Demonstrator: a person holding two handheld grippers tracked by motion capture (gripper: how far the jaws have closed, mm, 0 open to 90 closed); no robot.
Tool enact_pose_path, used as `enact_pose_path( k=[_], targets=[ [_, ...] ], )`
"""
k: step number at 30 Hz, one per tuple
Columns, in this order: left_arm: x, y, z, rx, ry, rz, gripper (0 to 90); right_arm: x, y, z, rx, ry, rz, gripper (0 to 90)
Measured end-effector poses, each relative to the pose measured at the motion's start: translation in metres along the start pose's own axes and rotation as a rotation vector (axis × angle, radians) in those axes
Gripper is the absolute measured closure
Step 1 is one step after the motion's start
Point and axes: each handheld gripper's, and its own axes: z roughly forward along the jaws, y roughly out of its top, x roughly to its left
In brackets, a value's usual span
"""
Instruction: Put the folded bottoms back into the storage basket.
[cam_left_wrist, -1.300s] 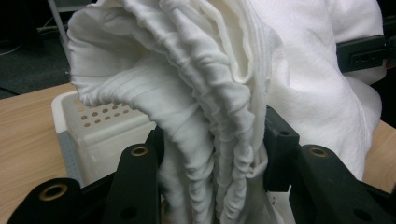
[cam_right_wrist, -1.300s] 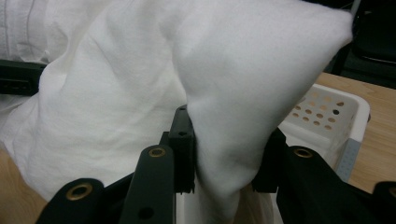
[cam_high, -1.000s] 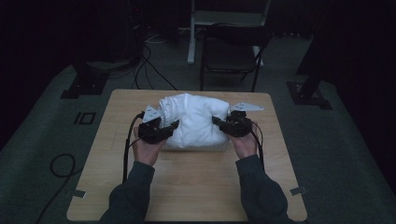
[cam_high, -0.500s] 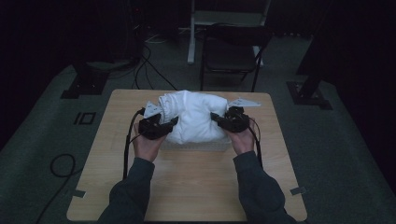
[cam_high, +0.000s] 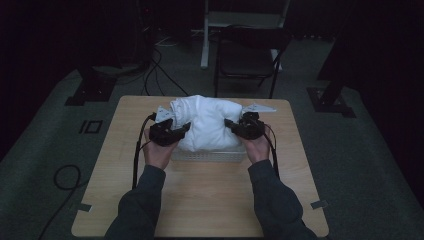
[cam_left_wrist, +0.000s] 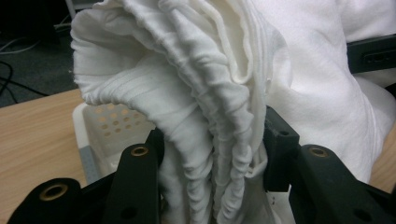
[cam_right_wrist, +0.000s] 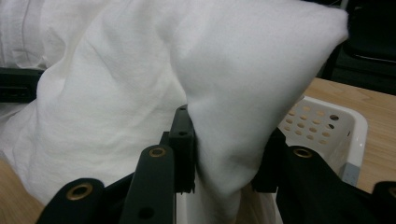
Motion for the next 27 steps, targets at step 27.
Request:
enact_pose_path(
  k=[27],
  targets=[
    [0.008, -0.007, 0.027, 0.027, 0.03, -0.005, 58.1, -0.009, -0.003, 0.02, 0.029, -0.04, 0.018, 67.8]
  ],
)
